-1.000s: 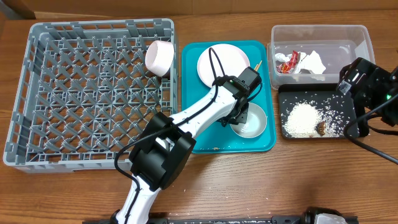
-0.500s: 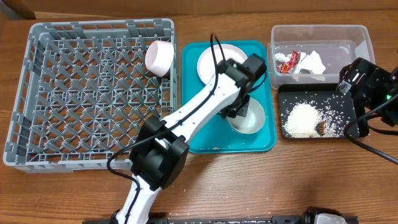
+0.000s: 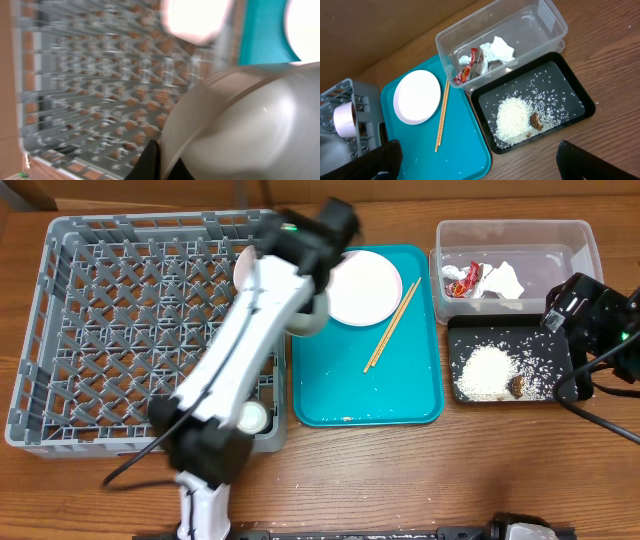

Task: Sort waste into correct bins and load items into the dishwasher
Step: 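Carry the white bowl into the rack and release it with the left gripper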

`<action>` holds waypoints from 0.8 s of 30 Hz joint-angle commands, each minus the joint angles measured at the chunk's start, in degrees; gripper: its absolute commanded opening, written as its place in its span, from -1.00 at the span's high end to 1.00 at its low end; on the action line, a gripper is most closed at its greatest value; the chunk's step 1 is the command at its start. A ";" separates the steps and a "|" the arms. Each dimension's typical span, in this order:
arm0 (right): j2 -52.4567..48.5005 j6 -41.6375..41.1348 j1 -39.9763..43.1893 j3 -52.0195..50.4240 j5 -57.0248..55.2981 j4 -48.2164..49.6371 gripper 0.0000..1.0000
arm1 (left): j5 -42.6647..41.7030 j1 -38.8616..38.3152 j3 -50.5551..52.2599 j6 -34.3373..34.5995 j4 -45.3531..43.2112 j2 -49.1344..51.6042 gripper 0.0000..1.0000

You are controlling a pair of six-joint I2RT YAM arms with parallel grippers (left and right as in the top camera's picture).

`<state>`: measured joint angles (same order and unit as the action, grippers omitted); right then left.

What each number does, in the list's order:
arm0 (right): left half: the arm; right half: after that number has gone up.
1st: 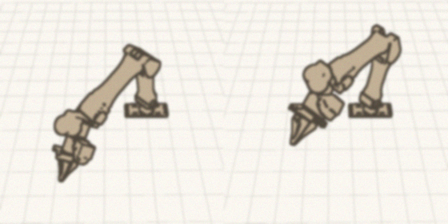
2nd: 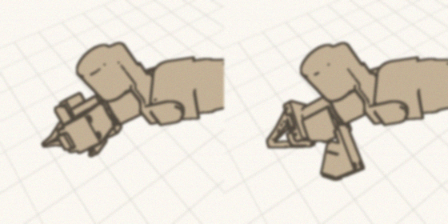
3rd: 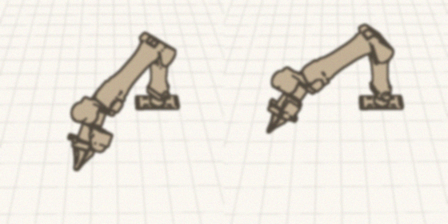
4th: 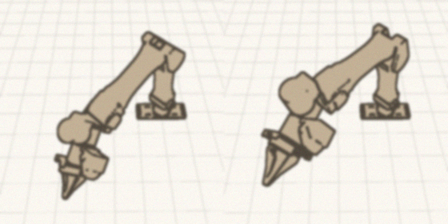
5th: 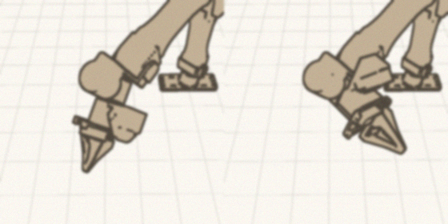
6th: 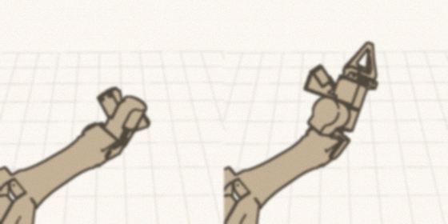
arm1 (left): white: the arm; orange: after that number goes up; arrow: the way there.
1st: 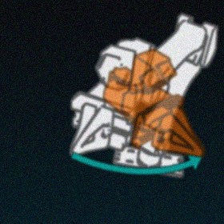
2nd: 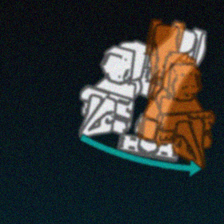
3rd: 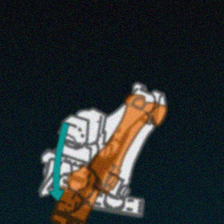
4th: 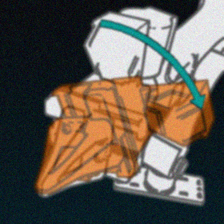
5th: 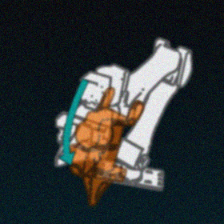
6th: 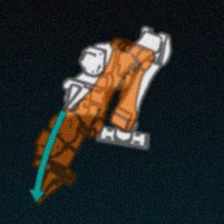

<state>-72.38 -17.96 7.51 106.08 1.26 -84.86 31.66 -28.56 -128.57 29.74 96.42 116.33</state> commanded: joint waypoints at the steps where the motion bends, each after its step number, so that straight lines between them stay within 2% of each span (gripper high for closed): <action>1: 0.20 -0.02 0.39 0.85 -0.33 0.28 -1.00 | 3.85 4.39 4.98 -0.66 0.39 -11.74 0.92; 4: 0.20 -0.02 0.39 0.85 -0.35 0.28 -1.00 | 8.35 7.91 11.52 4.81 -0.66 -16.63 0.92; 6: 0.20 -0.02 0.39 0.85 -0.35 0.28 -1.00 | 11.80 8.09 14.62 4.74 -2.27 -17.33 0.92; 7: 0.20 -0.04 0.39 0.85 -0.35 0.28 -1.00 | 16.85 7.06 17.66 4.81 -3.48 -17.18 0.92; 13: 0.20 -0.04 0.39 0.85 -0.35 0.28 -1.00 | 33.97 3.10 30.38 6.71 -8.59 -17.07 0.92; 20: 0.20 -0.02 0.39 0.85 -0.35 0.28 -1.00 | 36.81 3.19 40.89 0.02 -16.98 -17.05 0.92; 24: 0.20 -0.02 0.39 0.85 -0.35 0.28 -1.00 | 38.75 3.02 45.09 -3.23 -26.34 -16.98 0.92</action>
<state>-72.38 -18.00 7.53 106.08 1.26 -84.88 65.69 -25.47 -86.11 29.93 74.48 99.79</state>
